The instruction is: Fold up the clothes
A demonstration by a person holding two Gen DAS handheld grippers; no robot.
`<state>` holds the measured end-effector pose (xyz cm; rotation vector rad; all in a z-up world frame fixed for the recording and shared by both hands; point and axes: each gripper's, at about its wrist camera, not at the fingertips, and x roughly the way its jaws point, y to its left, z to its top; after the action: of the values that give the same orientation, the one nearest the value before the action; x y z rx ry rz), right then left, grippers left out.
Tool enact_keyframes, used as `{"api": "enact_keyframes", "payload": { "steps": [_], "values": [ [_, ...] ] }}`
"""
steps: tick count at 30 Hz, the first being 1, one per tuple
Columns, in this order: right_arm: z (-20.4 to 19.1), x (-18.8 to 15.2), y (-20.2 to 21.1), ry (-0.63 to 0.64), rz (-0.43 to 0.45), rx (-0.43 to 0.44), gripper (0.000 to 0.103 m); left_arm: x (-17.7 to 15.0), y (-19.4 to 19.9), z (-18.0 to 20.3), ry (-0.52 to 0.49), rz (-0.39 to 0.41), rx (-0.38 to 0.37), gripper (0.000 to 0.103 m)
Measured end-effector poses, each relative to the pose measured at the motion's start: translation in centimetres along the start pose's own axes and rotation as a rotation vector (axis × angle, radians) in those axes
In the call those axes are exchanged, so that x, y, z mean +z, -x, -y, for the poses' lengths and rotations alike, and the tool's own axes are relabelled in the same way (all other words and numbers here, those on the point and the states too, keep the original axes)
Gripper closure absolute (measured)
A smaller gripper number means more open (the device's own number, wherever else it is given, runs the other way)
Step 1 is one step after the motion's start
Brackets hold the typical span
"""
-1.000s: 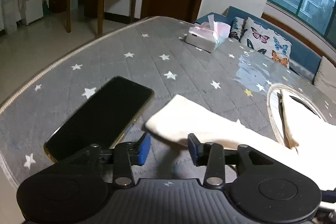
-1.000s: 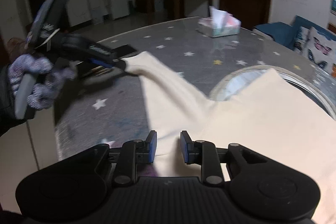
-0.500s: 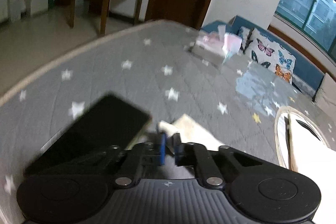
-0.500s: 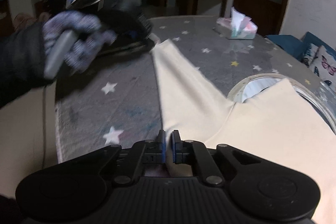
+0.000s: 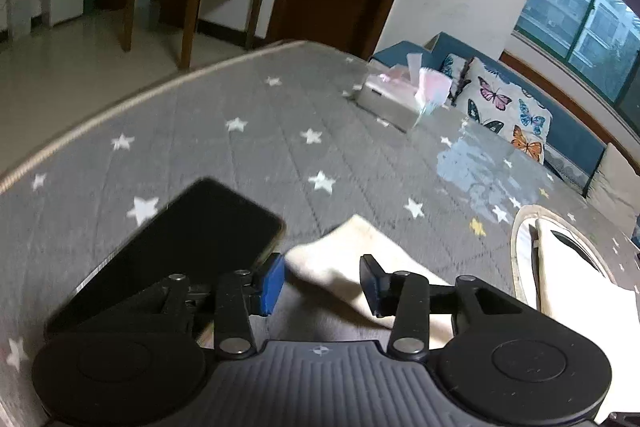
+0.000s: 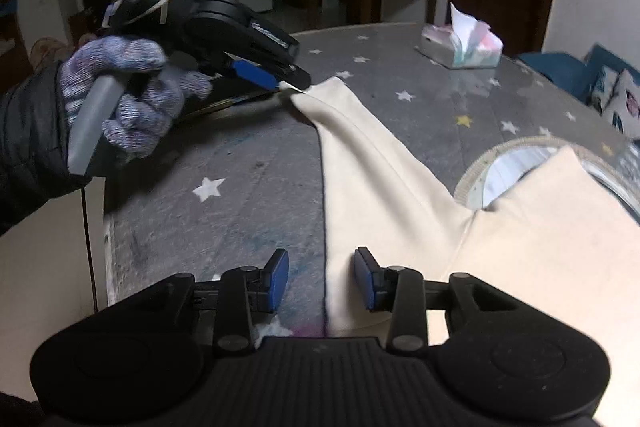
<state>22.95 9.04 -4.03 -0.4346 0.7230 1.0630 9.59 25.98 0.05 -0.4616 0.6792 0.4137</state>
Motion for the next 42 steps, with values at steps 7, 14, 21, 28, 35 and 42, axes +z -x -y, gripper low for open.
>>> {"api": "enact_keyframes", "payload": {
  "steps": [7, 14, 21, 28, 35, 42],
  "values": [
    [0.1, -0.1, 2.0, -0.004, 0.034, -0.016, 0.067, -0.1, -0.9, 0.4, 0.073, 0.001, 0.065, 0.066],
    [0.7, -0.6, 4.0, -0.025, 0.065, -0.039, 0.067, -0.2, -0.8, 0.3, 0.087, 0.015, 0.084, 0.075],
    [1.2, -1.4, 5.9, -0.052, 0.088, -0.07, 0.068, 0.8, -0.7, 0.7, 0.066, 0.04, 0.056, 0.098],
    [3.6, -3.1, 8.7, -0.146, 0.127, -0.144, 0.067, 2.1, 5.4, 6.4, -0.102, 0.176, -0.128, 0.098],
    [7.1, -6.2, 12.7, -0.285, 0.184, -0.24, 0.067, 0.6, 11.4, 15.0, -0.323, 0.248, -0.407, 0.098],
    [10.8, -11.0, 15.5, -0.469, 0.186, -0.319, 0.067, -5.3, 14.0, 23.2, -0.543, 0.174, -0.677, 0.097]
  ]
}}
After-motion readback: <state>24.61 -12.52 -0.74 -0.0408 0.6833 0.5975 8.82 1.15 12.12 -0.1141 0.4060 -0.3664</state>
